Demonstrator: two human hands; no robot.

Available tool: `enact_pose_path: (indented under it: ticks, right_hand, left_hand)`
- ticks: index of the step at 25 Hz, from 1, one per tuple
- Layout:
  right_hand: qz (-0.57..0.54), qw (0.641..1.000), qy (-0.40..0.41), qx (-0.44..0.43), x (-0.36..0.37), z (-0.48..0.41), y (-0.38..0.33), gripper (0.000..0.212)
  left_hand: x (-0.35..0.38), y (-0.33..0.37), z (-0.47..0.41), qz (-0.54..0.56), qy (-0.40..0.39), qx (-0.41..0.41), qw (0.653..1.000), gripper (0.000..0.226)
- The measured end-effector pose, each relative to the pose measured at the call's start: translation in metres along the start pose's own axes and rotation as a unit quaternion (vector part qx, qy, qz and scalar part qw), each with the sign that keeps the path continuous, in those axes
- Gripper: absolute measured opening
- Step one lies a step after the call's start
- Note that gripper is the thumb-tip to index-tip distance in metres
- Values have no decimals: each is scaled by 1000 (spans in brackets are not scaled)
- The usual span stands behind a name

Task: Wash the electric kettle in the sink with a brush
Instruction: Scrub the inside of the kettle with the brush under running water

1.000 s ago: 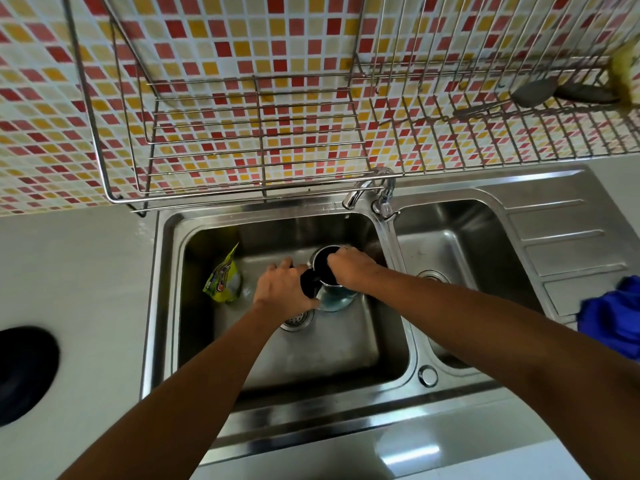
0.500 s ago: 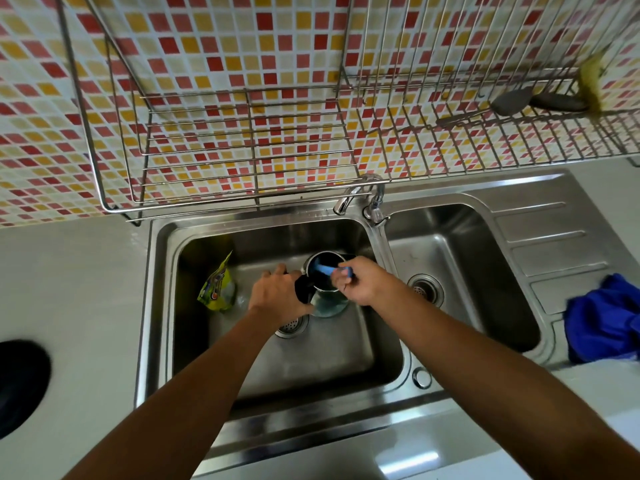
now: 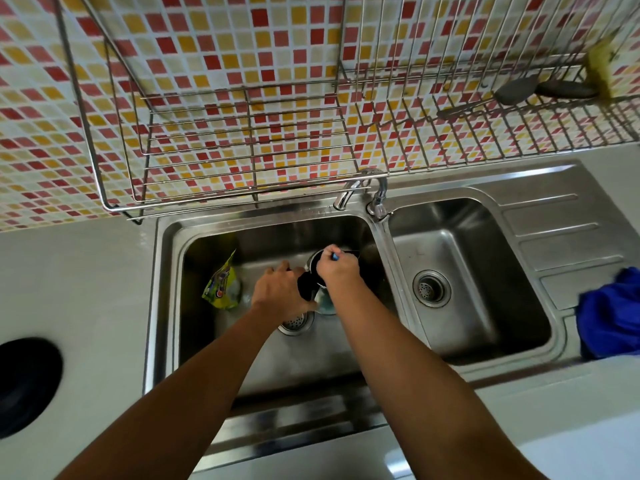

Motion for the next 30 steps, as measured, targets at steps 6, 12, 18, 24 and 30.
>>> enact_pose_path:
  ticks: [6, 12, 18, 24, 30]
  right_hand:
    - [-148, 982, -59, 101, -34, 25, -29, 59]
    - [-55, 997, 7, 54, -3, 8, 3, 29]
    - [151, 957, -117, 217, -54, 32, -23, 10]
    - [819, 547, -138, -103, -23, 11, -70, 24]
    - [932, -127, -149, -304, 21, 6, -25, 32]
  left_hand:
    - [-19, 6, 12, 5, -11, 4, 1000, 72]
    - [-25, 10, 15, -2, -20, 24, 1000, 70]
    - [-17, -3, 9, 37, -18, 5, 999, 83]
    - [-15, -5, 9, 52, -11, -8, 999, 79]
    - [-7, -2, 4, 26, -9, -17, 999, 77]
Point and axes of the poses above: each hand's wrist, its own z-axis away from the middle knuckle, its own x-axis out of the palm, y = z × x, the point moved 6 cm from there along -z, towards the middle knuckle, and after that the axes turned 4 degrees about -x, right-handed, at the moved point
